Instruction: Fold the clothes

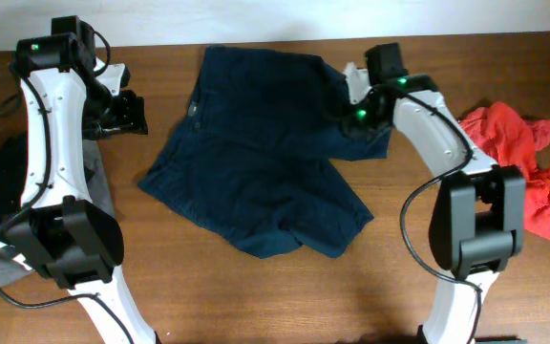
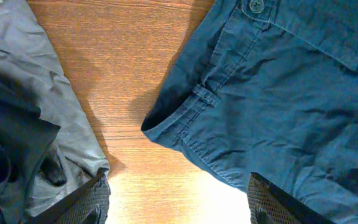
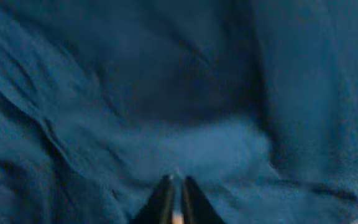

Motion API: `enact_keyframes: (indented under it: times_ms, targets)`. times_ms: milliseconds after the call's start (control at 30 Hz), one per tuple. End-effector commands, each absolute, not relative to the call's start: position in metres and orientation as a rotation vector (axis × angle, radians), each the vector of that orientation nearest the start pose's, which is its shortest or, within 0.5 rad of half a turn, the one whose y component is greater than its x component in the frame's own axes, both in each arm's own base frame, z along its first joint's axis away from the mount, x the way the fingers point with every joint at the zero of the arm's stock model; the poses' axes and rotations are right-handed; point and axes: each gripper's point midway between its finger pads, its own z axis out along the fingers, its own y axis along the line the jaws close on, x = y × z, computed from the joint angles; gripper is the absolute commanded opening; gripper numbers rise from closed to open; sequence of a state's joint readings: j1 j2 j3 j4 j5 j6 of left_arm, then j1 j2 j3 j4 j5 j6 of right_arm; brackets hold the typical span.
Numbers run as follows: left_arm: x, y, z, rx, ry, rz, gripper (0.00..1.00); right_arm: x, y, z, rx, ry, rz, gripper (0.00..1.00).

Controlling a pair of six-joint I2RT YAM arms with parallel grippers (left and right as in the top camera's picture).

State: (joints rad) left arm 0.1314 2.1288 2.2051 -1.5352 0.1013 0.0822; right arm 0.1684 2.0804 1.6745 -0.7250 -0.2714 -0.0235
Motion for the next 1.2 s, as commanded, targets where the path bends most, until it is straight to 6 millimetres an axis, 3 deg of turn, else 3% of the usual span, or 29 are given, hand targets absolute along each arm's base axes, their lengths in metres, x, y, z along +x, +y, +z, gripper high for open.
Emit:
enact_keyframes:
  times_ms: [0, 167, 233, 300, 367, 467, 600, 700, 767, 867, 967, 1067, 1167]
  targets:
    - [0.428, 0.039, 0.181, -0.063, 2.987, -0.139, 0.71, 0.5, 0.134, 0.08, -0.298, 2.644, 0.357, 0.09]
    - [0.426, 0.039, 0.181, -0.064, 2.993, -0.14, 0.71, 0.525, 0.12, 0.035, -0.209, 2.643, 0.252, 0.09]
    - [0.426, 0.039, 0.181, -0.064, 2.994, -0.14, 0.71, 0.537, 0.097, 0.023, -0.156, 2.63, 0.126, 0.09]
    - [0.425, 0.038, 0.181, -0.065, 3.0, -0.141, 0.71, 0.549, 0.066, 0.026, -0.084, 2.592, -0.011, 0.09]
    - [0.423, 0.038, 0.18, -0.065, 3.006, -0.143, 0.71, 0.563, 0.023, 0.047, 0.021, 2.536, -0.157, 0.09]
    - [0.423, 0.038, 0.18, -0.065, 3.007, -0.143, 0.71, 0.575, -0.028, 0.087, 0.144, 2.481, -0.237, 0.08]
    - [0.426, 0.038, 0.181, -0.064, 2.997, -0.141, 0.71, 0.575, -0.062, 0.137, 0.25, 2.477, -0.217, 0.06]
    - [0.428, 0.039, 0.181, -0.063, 2.988, -0.138, 0.71, 0.569, -0.062, 0.164, 0.243, 2.505, -0.137, 0.08]
    - [0.428, 0.039, 0.181, -0.063, 2.988, -0.138, 0.71, 0.56, -0.051, 0.179, 0.221, 2.54, -0.057, 0.11]
    - [0.425, 0.045, 0.18, -0.067, 3.0, -0.086, 0.74, 0.543, -0.027, 0.19, 0.178, 2.604, 0.094, 0.26]
    - [0.415, 0.056, 0.182, -0.079, 3.04, 0.011, 0.68, 0.524, -0.002, 0.196, 0.094, 2.669, 0.245, 0.41]
    - [0.41, 0.059, 0.195, -0.1, 3.031, -0.016, 0.66, 0.506, 0.026, 0.207, -0.054, 2.695, 0.397, 0.46]
    - [0.402, 0.064, 0.215, -0.124, 3.003, -0.009, 0.65, 0.487, 0.035, 0.227, -0.073, 2.698, 0.439, 0.46]
